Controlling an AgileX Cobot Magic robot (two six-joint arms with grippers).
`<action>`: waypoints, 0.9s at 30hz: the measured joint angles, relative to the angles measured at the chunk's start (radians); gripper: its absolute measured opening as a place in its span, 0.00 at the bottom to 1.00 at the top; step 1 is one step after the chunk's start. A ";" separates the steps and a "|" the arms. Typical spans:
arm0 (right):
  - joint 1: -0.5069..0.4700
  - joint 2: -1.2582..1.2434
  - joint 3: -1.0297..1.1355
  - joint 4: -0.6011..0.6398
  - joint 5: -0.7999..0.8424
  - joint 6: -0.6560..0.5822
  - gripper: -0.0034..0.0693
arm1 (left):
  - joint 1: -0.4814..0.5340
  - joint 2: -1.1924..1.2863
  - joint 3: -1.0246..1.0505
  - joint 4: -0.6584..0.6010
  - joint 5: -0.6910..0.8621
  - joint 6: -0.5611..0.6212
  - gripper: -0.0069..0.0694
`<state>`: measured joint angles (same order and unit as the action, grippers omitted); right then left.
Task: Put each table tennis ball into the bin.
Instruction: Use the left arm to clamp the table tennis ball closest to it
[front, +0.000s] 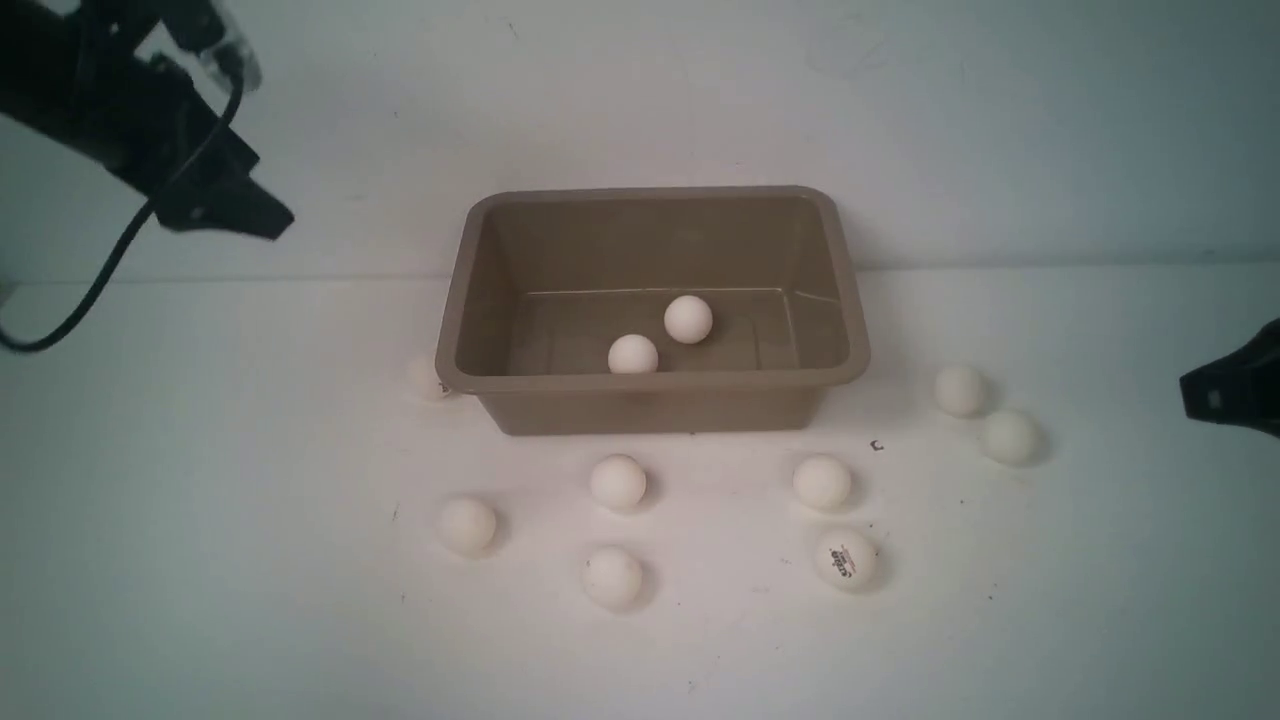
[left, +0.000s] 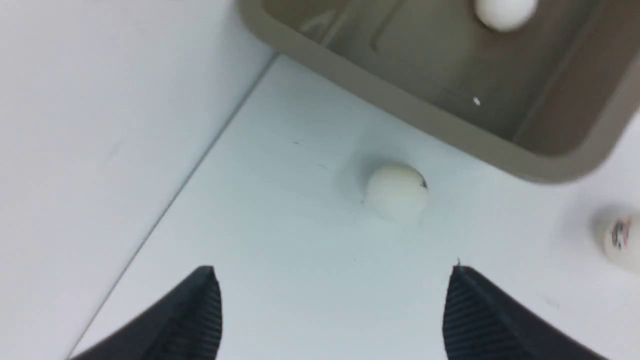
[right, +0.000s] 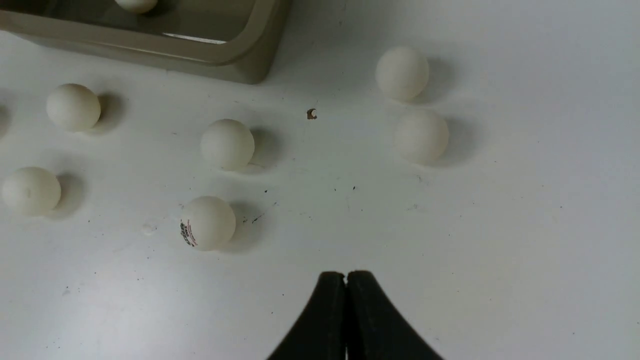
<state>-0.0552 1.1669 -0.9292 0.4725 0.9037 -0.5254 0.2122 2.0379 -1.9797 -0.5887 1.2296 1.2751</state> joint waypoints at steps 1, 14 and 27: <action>0.000 0.000 0.000 0.000 0.001 -0.004 0.03 | 0.005 0.005 0.034 -0.020 0.000 0.105 0.79; 0.000 0.000 0.000 0.022 0.005 -0.018 0.04 | 0.004 0.180 0.121 -0.179 -0.011 0.504 0.79; 0.000 0.000 0.000 0.025 0.007 -0.018 0.04 | -0.057 0.278 0.121 -0.217 -0.030 0.590 0.79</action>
<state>-0.0552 1.1669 -0.9292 0.4978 0.9104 -0.5434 0.1557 2.3157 -1.8587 -0.8059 1.1999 1.8648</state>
